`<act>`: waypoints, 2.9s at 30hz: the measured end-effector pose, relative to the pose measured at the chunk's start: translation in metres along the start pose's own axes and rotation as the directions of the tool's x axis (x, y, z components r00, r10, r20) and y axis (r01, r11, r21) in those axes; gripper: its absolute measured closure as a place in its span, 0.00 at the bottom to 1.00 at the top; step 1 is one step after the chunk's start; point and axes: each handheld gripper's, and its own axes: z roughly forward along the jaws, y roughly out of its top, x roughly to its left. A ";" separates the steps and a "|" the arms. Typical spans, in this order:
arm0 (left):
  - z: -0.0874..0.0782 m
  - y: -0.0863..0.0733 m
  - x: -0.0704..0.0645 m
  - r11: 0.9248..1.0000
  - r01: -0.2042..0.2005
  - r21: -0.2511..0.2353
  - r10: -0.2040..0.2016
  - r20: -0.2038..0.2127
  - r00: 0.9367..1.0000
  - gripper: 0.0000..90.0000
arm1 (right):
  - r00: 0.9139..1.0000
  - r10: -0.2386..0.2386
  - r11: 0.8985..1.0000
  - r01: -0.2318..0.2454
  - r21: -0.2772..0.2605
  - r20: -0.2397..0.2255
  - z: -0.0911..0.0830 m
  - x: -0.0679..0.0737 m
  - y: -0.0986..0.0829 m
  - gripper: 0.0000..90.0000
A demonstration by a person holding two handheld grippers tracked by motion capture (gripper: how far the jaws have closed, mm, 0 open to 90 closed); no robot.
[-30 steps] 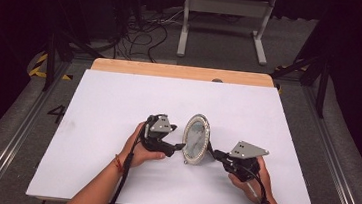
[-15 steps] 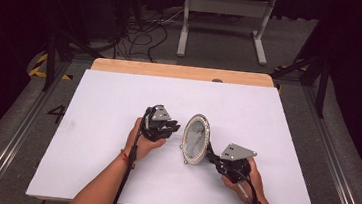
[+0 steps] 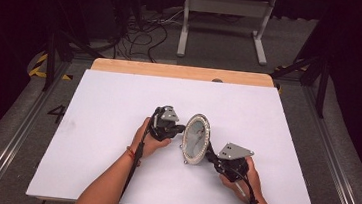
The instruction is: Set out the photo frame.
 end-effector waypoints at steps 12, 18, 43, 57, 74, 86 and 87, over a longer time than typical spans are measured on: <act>0.004 -0.002 0.000 1.000 -0.007 0.011 0.006 0.076 0.997 0.97 | 1.000 -0.005 1.000 0.005 0.006 0.021 0.001 -0.002 0.000 1.00; 0.001 -0.008 0.001 0.998 -0.040 0.053 0.034 0.118 0.992 0.94 | 1.000 0.006 1.000 -0.006 0.010 0.027 0.002 -0.007 -0.001 1.00; -0.016 -0.008 -0.011 0.996 -0.085 0.020 0.085 0.021 0.996 0.88 | 0.998 0.048 0.999 -0.047 -0.023 0.035 -0.010 -0.017 -0.003 0.89; -0.050 -0.011 -0.016 0.979 -0.131 -0.156 0.133 -0.001 0.991 0.66 | 0.997 0.072 0.995 -0.072 -0.067 -0.007 -0.051 -0.001 -0.006 0.67; -0.049 -0.017 -0.021 0.982 -0.121 -0.142 0.114 -0.061 0.992 0.64 | 0.986 0.156 0.977 -0.163 -0.136 -0.058 -0.031 0.021 0.019 0.59; -0.052 -0.016 -0.020 0.981 -0.093 -0.171 0.093 -0.011 0.996 0.60 | 0.978 0.153 0.975 -0.173 -0.139 -0.141 -0.024 0.009 0.017 0.82; -0.053 -0.015 -0.020 0.980 -0.092 -0.175 0.092 -0.007 0.996 0.57 | 0.979 0.149 0.976 -0.168 -0.136 -0.140 -0.024 0.009 0.018 0.82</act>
